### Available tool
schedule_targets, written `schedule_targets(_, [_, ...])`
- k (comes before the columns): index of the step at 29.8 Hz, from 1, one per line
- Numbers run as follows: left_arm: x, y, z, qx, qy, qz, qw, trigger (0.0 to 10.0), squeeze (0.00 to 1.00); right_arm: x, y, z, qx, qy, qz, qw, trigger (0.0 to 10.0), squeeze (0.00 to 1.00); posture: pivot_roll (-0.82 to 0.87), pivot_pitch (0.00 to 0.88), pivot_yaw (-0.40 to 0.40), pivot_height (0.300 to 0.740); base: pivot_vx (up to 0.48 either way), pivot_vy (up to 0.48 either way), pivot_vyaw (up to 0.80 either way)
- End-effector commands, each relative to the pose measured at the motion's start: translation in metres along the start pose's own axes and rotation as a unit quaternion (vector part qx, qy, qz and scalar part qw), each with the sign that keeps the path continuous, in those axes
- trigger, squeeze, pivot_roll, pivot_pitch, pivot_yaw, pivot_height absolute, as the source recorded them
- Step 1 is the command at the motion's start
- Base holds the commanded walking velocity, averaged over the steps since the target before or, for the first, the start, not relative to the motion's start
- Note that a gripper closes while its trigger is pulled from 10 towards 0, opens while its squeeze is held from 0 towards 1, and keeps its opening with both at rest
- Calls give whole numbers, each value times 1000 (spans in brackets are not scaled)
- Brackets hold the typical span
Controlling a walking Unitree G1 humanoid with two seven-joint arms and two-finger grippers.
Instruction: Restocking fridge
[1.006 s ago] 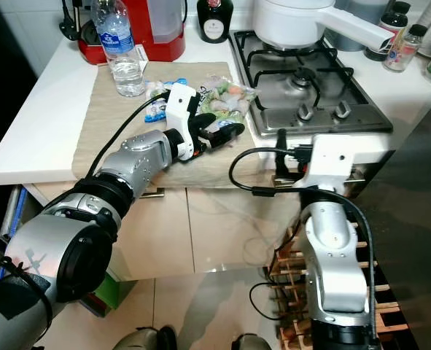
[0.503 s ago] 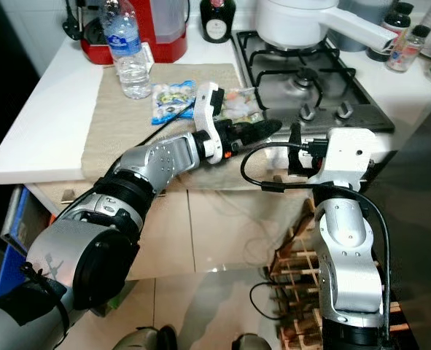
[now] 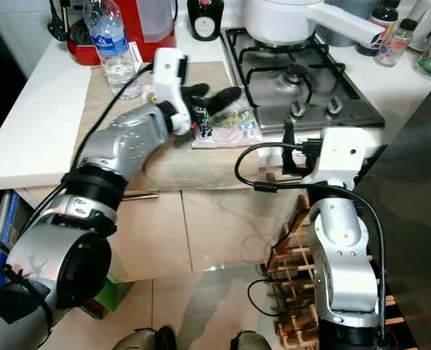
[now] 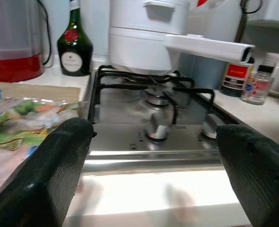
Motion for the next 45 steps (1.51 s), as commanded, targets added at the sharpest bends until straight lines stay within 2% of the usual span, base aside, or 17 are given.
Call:
schedule_targets(1, [-3, 0, -3, -3, 1, -12, 1000, 10000, 0, 1, 3, 0, -1, 1, 5, 1000, 10000, 878, -250, 97, 49, 740, 0, 0, 0])
schedule_targets(4, [-5, -4, -5, 3, 0, -21, 1000, 10000, 0, 1, 3, 0, -1, 3, 6, 1000, 10000, 882, -247, 97, 48, 740, 0, 0, 0])
schedule_targets(7, [-15, -19, -11, 26, -2, -40, 999, 10000, 0, 5, 3, 2, -2, 11, 13, 1000, 10000, 878, -240, 97, 46, 740, 0, 0, 0])
schedule_targets(11, [-18, -22, -12, 34, -1, -48, 998, 10000, 0, 7, 3, 2, -2, 19, 23, 1000, 10000, 878, -238, 96, 45, 740, 0, 0, 0])
schedule_targets(13, [-20, -29, -14, 52, 5, -56, 997, 10000, 0, 13, 3, 0, 10, 49, 55, 997, 10000, 878, -240, 97, 45, 740, 0, 0, 0])
schedule_targets(16, [-22, -29, -16, 52, 7, -61, 997, 10000, 0, 15, 2, -1, 17, 64, 59, 996, 10000, 878, -240, 97, 45, 740, 0, 0, 0])
schedule_targets(26, [-19, -15, -45, 22, 8, -78, 997, 10000, 0, 11, -2, -5, 43, 86, 74, 993, 10000, 878, -241, 96, 45, 740, 0, 0, 0])
schedule_targets(28, [-14, -19, -52, 28, 23, -74, 997, 10000, 0, 12, -3, -5, 46, 88, 77, 992, 10000, 878, -236, 93, 44, 740, 0, 0, 0])
schedule_targets(31, [-13, -23, -54, 34, 28, -81, 996, 10000, 0, 12, -3, -4, 47, 90, 78, 992, 10000, 878, -234, 89, 42, 740, 0, 0, 0])
schedule_targets(35, [-16, -29, -53, 38, 22, -95, 995, 10000, 0, 13, -3, -3, 49, 93, 79, 991, 10000, 878, -232, 80, 38, 740, 0, 0, 0])
schedule_targets(38, [-15, -40, -45, 47, 23, -109, 993, 10000, 0, 16, -2, -1, 46, 99, 79, 991, 10000, 878, -239, 66, 34, 740, 0, 0, 0])
schedule_targets(45, [-12, -39, -33, 40, 26, -115, 992, 10000, 0, 17, -1, -1, 44, 102, 75, 991, 10000, 878, -253, 64, 37, 740, 0, 0, 0])
Point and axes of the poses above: a point about 5 cm out from each wrist's last joint towards the gripper, its own z axis pointing out of the wrist towards the gripper, its own y axis along the axis of the wrist's last joint, x = y × z, the point moved 2 cm from there along z, pointing out of the wrist towards the gripper, and after that the axes turned 3 degrees about z, right-handed, at the moved point
